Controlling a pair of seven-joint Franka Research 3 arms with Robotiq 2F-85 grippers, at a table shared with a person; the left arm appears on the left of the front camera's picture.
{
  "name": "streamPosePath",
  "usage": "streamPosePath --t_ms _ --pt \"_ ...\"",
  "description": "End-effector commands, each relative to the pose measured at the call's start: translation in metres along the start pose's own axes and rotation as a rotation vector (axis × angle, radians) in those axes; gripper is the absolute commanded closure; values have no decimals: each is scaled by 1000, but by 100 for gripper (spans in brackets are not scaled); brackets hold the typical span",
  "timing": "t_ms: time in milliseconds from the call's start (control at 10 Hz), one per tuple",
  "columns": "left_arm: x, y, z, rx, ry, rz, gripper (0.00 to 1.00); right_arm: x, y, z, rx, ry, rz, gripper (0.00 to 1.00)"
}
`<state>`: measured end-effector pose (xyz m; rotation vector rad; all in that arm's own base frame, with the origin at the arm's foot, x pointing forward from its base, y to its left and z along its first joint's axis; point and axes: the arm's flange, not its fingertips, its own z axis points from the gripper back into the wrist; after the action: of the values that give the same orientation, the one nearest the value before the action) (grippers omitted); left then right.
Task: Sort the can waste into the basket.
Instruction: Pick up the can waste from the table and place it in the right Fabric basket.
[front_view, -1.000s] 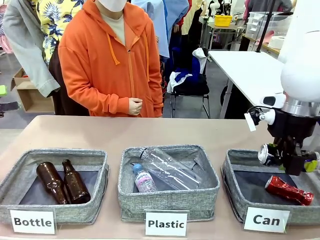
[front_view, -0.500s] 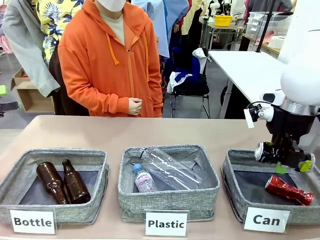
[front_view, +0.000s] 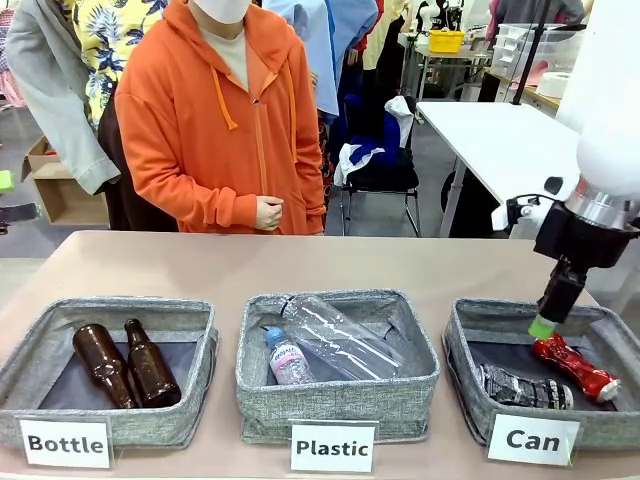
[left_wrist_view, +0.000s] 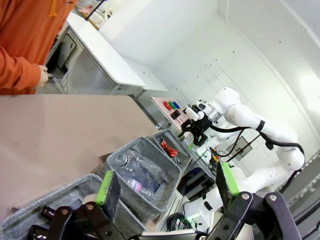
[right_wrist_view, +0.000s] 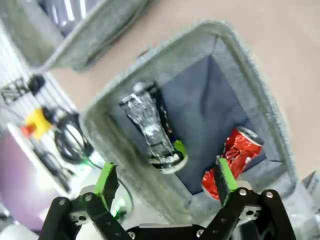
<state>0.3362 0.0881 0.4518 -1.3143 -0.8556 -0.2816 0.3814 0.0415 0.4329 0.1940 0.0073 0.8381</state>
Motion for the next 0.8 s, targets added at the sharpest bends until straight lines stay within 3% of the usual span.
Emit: streamPosePath --t_ms 0,100,200,300,500,700 --pt "2 -3 0 -5 -8 11 0 -1 -7 0 81 -207 -164 0" --pt "2 -3 0 -5 -8 11 0 -4 -16 9 305 -492 -282 0" --pt "2 -3 0 -5 -8 11 0 -1 -28 16 428 -781 -286 0" --pt "2 -3 0 -5 -8 11 0 7 -36 15 645 -942 -257 0" --pt "2 -3 0 -5 -8 11 0 13 -51 8 937 -976 -177 0" --pt "2 -3 0 -5 -8 11 0 8 -67 0 1000 -1028 -195 0"
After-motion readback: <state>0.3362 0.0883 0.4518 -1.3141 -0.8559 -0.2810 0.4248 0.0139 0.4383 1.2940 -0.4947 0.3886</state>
